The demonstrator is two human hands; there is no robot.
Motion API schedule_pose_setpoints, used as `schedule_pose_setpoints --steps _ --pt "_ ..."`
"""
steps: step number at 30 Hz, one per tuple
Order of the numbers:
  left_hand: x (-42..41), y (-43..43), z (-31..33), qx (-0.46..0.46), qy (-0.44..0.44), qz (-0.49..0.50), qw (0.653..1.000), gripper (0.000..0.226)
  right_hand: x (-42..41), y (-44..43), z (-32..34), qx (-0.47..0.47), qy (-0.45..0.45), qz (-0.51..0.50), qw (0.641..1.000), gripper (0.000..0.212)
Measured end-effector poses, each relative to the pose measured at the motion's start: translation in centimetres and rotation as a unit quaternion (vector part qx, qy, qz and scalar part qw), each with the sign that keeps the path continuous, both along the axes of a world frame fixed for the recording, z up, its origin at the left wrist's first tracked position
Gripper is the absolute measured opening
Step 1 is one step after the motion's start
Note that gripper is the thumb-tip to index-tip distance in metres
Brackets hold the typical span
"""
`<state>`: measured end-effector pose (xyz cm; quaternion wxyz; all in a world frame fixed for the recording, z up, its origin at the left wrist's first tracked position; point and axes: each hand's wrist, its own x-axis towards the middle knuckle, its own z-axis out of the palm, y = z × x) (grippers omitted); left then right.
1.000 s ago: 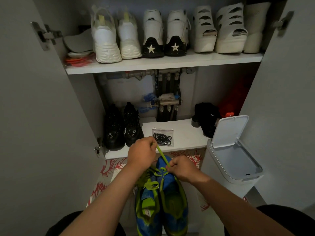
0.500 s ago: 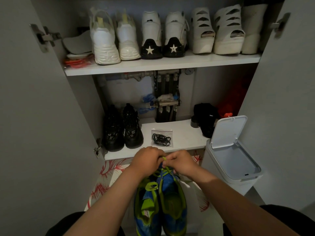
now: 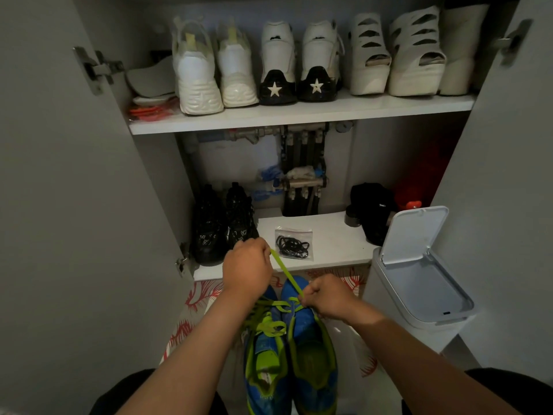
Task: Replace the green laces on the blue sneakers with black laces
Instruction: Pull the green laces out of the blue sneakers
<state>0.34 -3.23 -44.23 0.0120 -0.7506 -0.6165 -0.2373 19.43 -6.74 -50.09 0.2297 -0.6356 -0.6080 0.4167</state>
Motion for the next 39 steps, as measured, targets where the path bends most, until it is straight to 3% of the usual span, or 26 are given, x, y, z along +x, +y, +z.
schedule_pose_setpoints --steps 3,6,8,11,15,24,28,31,34,39 --pt "-0.4 0.0 -0.6 -0.031 0.028 -0.038 0.998 0.04 -0.3 -0.2 0.6 0.003 0.025 0.002 1.0 0.023" --pt "-0.2 -0.5 -1.1 -0.096 0.033 -0.161 0.982 0.075 -0.7 -0.3 1.4 0.002 0.077 -0.03 0.997 0.015" --pt "0.7 -1.1 -1.4 -0.132 0.024 -0.225 0.965 0.071 -0.8 -0.3 2.1 0.004 0.114 -0.048 0.992 0.013" --pt "1.6 -1.5 -1.6 -0.147 0.066 -0.252 0.954 0.046 -0.7 -0.4 2.6 0.002 0.128 -0.059 0.99 0.014" --pt "1.5 -1.4 -1.0 -0.124 0.126 -0.202 0.963 0.027 -0.7 -0.5 2.5 -0.02 0.134 -0.052 0.989 0.012" --pt "1.0 -1.3 -0.5 -0.058 0.058 -0.1 0.992 0.025 -0.5 0.0 0.0 -0.025 0.02 -0.004 0.999 0.01" --pt "0.2 -0.7 1.2 -0.004 -0.13 -0.016 0.991 0.021 -0.2 0.1 -1.0 -0.003 -0.032 0.006 0.999 0.01" --pt "-1.4 0.3 2.3 -0.008 -0.173 0.042 0.984 0.019 -0.2 0.2 -1.2 0.007 -0.043 0.009 0.999 0.009" --pt "-2.7 0.5 2.1 -0.102 -0.125 0.058 0.985 0.019 -0.4 0.1 -1.0 0.029 -0.073 0.022 0.997 0.013" --pt "-3.6 0.4 0.5 -0.245 0.081 0.058 0.965 0.026 -1.2 -0.3 -0.1 0.046 -0.166 0.044 0.984 0.018"
